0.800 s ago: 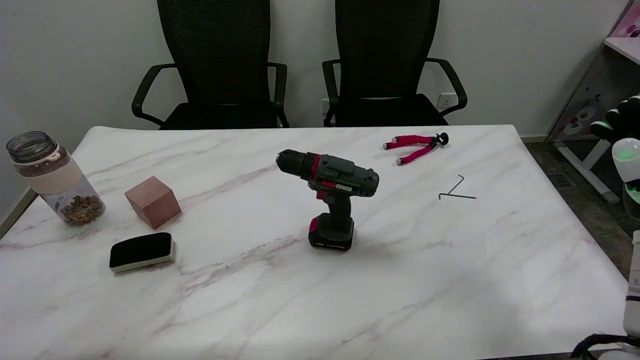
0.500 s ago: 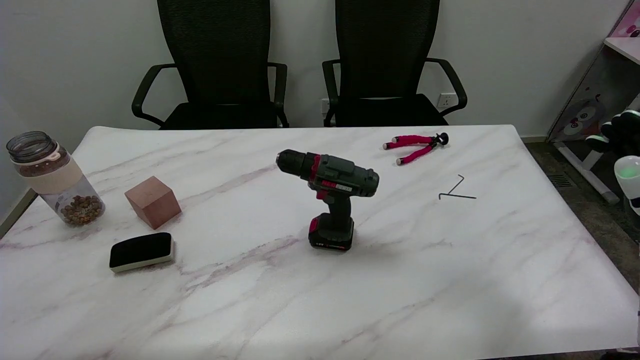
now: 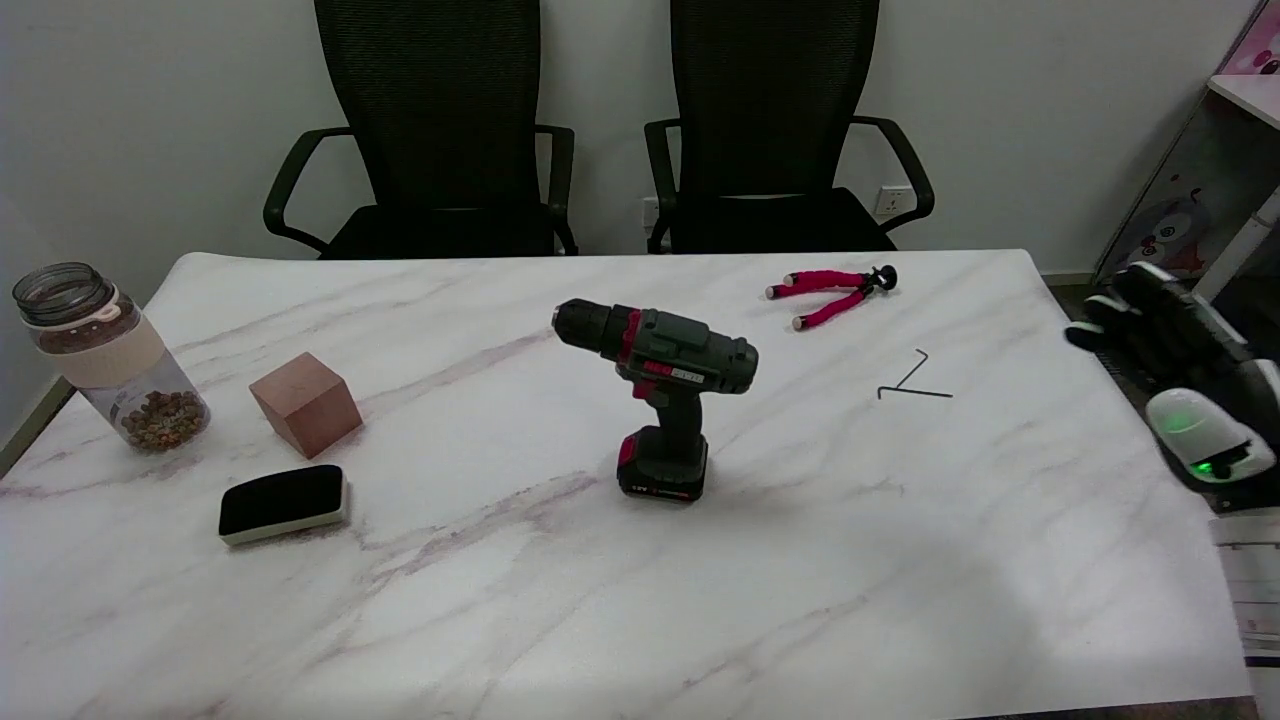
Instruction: Pick up the power screwdriver.
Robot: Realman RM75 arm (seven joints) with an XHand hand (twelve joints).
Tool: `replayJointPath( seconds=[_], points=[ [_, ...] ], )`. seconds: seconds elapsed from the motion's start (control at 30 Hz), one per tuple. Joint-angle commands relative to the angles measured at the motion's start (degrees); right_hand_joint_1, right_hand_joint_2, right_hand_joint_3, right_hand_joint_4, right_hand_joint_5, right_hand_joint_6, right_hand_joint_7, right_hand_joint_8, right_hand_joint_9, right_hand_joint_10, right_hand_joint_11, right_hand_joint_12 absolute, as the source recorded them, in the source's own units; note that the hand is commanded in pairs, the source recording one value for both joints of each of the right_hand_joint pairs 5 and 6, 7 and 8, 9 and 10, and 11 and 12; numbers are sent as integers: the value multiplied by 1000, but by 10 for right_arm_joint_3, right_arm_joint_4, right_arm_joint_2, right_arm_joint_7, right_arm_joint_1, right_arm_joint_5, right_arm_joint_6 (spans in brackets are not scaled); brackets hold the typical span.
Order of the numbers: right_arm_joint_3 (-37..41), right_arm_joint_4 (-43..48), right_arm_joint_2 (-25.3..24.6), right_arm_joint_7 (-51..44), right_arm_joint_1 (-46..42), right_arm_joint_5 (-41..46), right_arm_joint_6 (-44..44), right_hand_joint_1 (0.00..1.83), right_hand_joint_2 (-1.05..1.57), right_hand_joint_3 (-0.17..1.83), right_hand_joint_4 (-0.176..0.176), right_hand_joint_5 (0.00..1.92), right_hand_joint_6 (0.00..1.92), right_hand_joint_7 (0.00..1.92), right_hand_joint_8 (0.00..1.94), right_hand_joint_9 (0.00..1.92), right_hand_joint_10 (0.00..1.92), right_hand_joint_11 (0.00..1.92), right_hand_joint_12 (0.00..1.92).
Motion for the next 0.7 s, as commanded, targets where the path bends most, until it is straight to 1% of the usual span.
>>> replayJointPath(
  seconds=[0.03,0.13,0.27,0.4,0.5,0.63,0.7],
  points=[
    [-21,0,-52,17,90,-179,-172,869,70,549,-101,337,337,337,337,489,489,629,629],
    [-21,-2,-66,17,112,-199,-209,868,72,525,-99,328,328,328,328,484,484,622,622],
    [-23,-3,-90,17,140,-201,-237,867,67,524,-96,315,315,315,315,479,479,613,613],
    [-23,-3,-98,17,158,-210,-267,867,63,523,-92,306,306,306,306,473,473,603,603],
    [-21,-11,-101,13,172,-218,-310,867,60,524,-86,304,304,304,304,465,465,594,594],
    [-16,-10,-110,12,196,-239,-375,867,43,535,-64,303,303,303,303,452,452,572,572],
    [-16,-4,-118,12,208,-244,-395,870,7,555,-45,300,300,300,300,438,438,545,545]
  ],
)
